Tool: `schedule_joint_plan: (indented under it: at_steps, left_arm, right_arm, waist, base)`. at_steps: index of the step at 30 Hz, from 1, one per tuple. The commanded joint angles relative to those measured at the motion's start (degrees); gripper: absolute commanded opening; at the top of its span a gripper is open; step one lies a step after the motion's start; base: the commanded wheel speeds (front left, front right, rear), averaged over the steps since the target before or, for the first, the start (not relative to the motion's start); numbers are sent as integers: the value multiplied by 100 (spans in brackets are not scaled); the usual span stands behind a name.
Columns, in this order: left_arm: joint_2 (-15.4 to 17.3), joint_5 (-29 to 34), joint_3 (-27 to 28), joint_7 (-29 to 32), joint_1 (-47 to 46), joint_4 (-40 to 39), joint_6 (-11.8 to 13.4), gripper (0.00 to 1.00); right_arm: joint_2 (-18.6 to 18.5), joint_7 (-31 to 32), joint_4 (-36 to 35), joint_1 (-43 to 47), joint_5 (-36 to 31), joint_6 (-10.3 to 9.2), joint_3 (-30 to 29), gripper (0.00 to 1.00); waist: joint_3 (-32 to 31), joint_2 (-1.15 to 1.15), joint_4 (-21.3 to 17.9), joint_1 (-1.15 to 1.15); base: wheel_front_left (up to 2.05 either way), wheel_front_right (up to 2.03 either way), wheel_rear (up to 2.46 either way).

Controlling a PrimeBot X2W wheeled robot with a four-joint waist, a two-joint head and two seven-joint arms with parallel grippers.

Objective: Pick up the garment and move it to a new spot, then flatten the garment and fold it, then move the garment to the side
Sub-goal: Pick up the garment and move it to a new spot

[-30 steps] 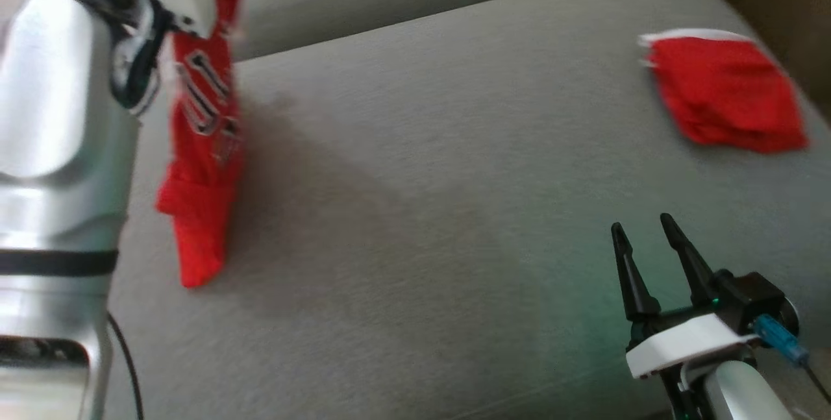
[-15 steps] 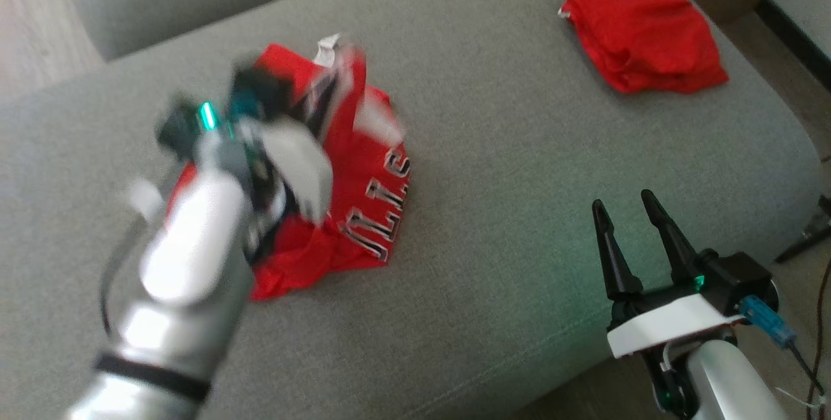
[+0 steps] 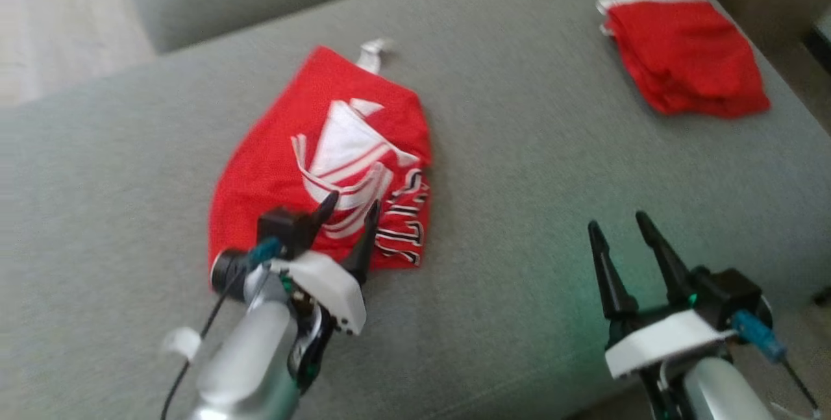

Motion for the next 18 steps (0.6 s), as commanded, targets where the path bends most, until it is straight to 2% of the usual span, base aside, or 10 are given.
schedule_joint_plan:
  at_steps: [1,5,10,13,18]
  left_arm:
    - [33,-62,201,-117,7,-277,103,100]
    - [42,-20,402,-186,429,-838,458,100]
    - [276,337,993,-191,1293,-2118,836,100]
    - [359,541,1373,-191,1861,-2719,953,100]
    - [370,840,1888,-192,2746,-3369,932,100]
  right_arm:
    - [-61,-54,-122,44,-2,42,120,100]
    - [-66,-54,-104,220,-16,42,68,100]
    - [-2,-54,-104,441,-44,42,-77,100]
    - [45,-54,-90,549,-54,42,-122,100]
    - [100,-54,-75,752,-43,42,-228,100]
  waist:
    - [-497,0,442,0]
    - [-853,0,892,0]
    - [-1143,0,1381,0]
    - [-1245,0,1583,0]
    - [-1426,0,1791,0]
  base:
    - [0,0,0]
    - [0,0,0]
    - [0,0,0]
    - [0,0,0]
    - [0,0,0]
